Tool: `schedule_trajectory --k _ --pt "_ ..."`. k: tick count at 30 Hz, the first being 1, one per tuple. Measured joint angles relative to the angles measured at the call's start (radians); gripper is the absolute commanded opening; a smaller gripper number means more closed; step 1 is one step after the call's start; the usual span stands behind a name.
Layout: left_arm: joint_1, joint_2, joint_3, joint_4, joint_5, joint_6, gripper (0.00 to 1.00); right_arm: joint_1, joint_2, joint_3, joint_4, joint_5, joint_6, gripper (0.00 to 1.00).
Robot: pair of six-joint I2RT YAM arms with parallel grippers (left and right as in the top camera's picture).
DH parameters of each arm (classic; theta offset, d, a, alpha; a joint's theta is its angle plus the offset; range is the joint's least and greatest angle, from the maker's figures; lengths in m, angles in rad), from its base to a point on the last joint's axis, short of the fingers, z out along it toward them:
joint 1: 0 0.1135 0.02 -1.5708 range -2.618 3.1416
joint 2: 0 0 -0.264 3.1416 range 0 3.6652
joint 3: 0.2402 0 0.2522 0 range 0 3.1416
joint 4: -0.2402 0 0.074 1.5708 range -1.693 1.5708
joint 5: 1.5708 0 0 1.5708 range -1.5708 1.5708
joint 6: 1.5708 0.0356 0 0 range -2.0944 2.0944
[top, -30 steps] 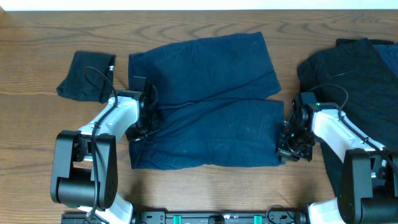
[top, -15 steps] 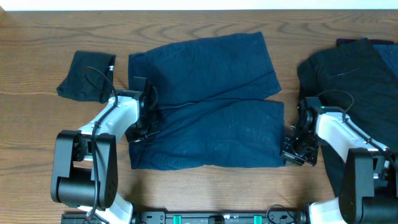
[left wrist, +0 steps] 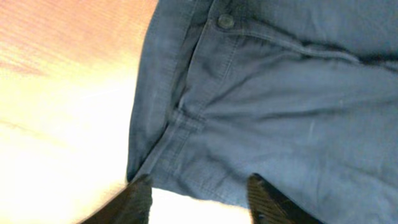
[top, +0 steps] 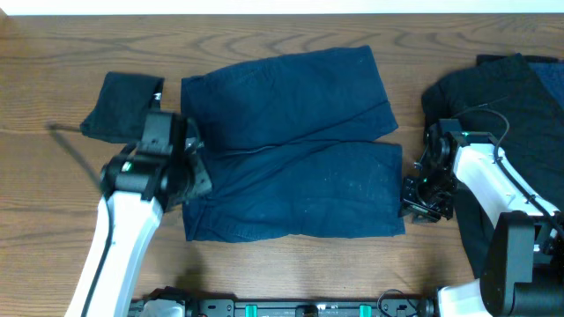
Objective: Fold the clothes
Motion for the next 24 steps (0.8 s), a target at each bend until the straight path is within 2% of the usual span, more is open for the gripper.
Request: schedule_trajectory --k 6,7,8,11,24 --pt "0.000 -0.045 -0.001 -0.106 0.000 -0.011 0.58 0.000 0.000 0.000 -0.042 -0.023 -0.006 0.57" --pt "0.000 -0.043 -0.002 -0.107 0.000 -0.012 0.59 0.000 0.000 0.000 -0.047 -0.026 -0.008 0.57" --pt "0.000 -0.043 -0.003 -0.108 0.000 -0.012 0.68 0.000 0.000 0.000 -0.049 -0.028 -0.005 0.58" --pt "0.000 -0.039 -0.011 -0.095 0.000 -0.017 0.72 0.000 0.000 0.000 -0.047 -0.031 0.015 0.59" --pt "0.000 0.077 -0.121 0.083 0.000 -0.019 0.75 0.000 0.000 -0.121 0.050 -0.061 0.144 0.60"
